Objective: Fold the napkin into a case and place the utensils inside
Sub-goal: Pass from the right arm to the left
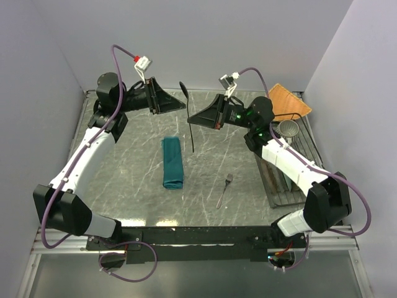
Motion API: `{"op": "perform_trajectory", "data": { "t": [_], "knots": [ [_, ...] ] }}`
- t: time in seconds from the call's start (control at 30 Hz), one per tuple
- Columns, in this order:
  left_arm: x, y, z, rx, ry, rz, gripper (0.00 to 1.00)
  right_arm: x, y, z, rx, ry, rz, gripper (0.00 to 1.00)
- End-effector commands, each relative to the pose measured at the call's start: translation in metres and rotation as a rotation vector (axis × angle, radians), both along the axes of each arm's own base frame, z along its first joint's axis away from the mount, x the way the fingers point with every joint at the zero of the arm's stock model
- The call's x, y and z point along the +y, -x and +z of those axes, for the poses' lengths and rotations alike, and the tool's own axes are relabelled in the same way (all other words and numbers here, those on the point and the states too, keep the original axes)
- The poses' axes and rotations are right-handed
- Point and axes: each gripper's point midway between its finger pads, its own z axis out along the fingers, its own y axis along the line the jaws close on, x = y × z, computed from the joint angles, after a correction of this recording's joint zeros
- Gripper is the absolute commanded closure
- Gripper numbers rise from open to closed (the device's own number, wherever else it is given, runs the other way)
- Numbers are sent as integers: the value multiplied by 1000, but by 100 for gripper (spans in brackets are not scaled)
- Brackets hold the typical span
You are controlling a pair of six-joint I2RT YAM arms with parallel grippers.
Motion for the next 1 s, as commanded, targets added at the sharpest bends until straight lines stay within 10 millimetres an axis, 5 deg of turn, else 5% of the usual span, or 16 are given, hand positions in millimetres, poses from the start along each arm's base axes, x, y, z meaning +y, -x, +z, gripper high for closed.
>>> {"op": "perform_trajectory", "data": {
  "t": [0.0,0.47,0.7,0.73,0.77,0.87,0.9,0.97],
  "knots": [
    [-3,14,23,-52,11,-41,53,1,12,22,-114,-24,23,100],
    [-10,19,21,-49,16,-68,72,4,16,19,-110,-19,54,100],
    [-12,15,15,-20,8,-63,99,7,7,15,-116,11,23,100],
    [-11,13,16,-22,5,-55,99,7,4,6,-74,50,16,89],
    [-11,9,15,-29,-1,-37,99,6,-2,0,-113,82,-16,66],
    [-4,-24,-3,-17,-109,115,99,-7,-31,-22,-136,226,-160,32],
    [-2,-37,-29,74,-183,152,99,-13,-46,-23,-151,266,-241,28],
    [8,-65,-38,43,-279,261,99,-27,-55,-51,-175,407,-302,20]
  ]
}}
